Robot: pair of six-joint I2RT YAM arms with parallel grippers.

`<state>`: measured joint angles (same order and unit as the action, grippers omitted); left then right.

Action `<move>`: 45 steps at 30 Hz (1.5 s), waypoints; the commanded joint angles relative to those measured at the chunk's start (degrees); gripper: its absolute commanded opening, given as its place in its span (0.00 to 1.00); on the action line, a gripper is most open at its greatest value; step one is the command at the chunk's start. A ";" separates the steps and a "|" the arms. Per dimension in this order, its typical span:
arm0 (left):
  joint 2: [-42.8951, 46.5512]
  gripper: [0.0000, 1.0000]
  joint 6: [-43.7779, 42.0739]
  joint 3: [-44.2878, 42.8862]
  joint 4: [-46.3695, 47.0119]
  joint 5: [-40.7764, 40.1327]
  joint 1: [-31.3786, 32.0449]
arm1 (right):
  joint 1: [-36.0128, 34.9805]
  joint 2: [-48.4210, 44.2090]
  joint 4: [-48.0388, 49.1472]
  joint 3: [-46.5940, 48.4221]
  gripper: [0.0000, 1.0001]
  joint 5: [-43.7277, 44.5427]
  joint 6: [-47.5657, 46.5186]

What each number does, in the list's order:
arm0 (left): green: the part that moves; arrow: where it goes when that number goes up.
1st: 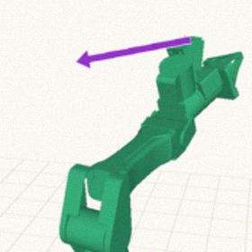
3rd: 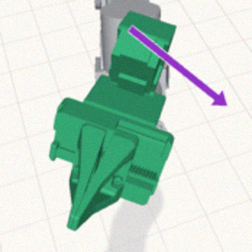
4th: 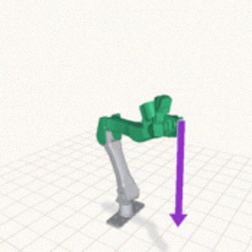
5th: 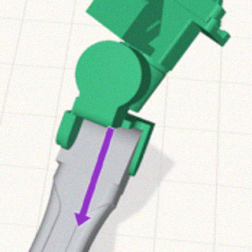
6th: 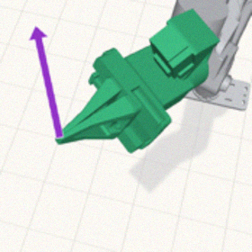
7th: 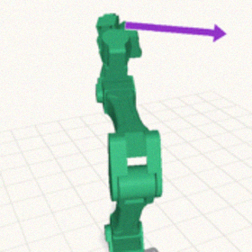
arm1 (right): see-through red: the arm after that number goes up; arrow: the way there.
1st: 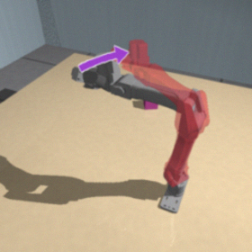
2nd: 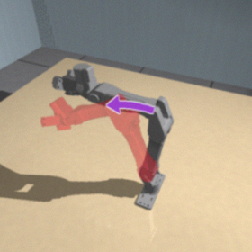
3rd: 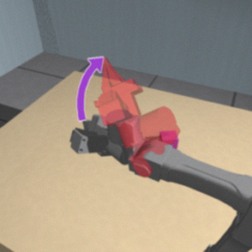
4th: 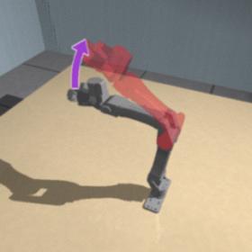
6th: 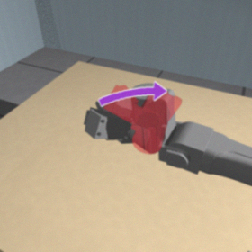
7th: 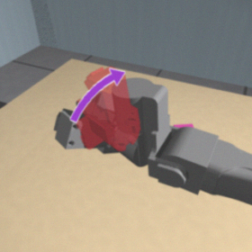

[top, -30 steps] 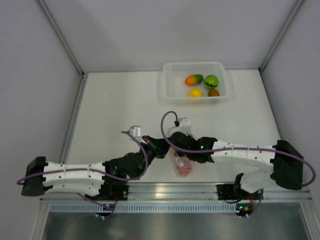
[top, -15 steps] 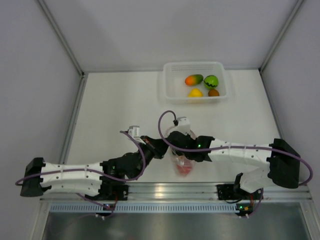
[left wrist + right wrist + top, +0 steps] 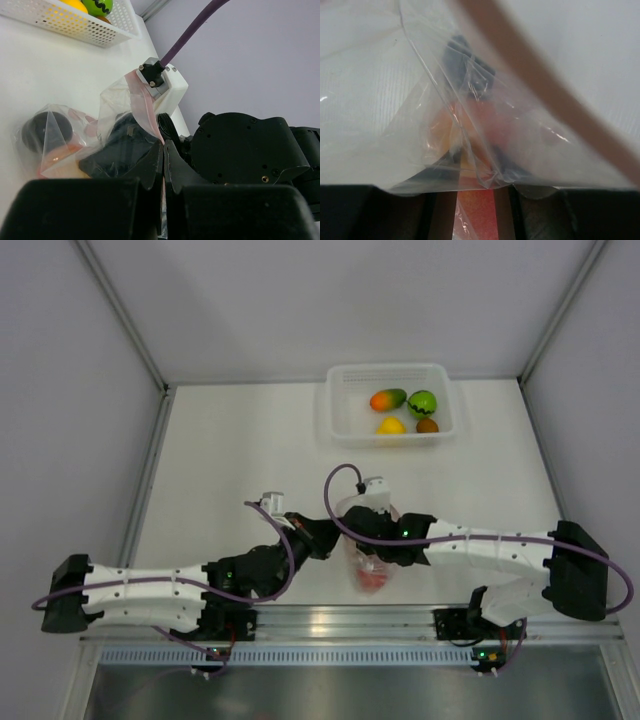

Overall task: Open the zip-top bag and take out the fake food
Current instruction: Pick up the fake fruit from the zipper food storage bag.

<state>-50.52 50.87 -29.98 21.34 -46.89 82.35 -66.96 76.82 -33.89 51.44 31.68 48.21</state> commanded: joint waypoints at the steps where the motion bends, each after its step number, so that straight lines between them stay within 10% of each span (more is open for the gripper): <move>1: 0.07 0.00 -0.86 -2.72 1.24 0.84 0.18 | 0.87 -0.88 -2.94 -0.20 0.34 1.89 1.02; 45: 2.80 0.00 -2.71 -2.89 1.24 2.77 0.27 | 1.57 13.27 3.04 -0.46 0.63 -3.73 -0.66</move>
<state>-48.53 48.01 -30.74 12.71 -48.97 81.62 -65.87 85.49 -24.62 52.95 29.10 47.59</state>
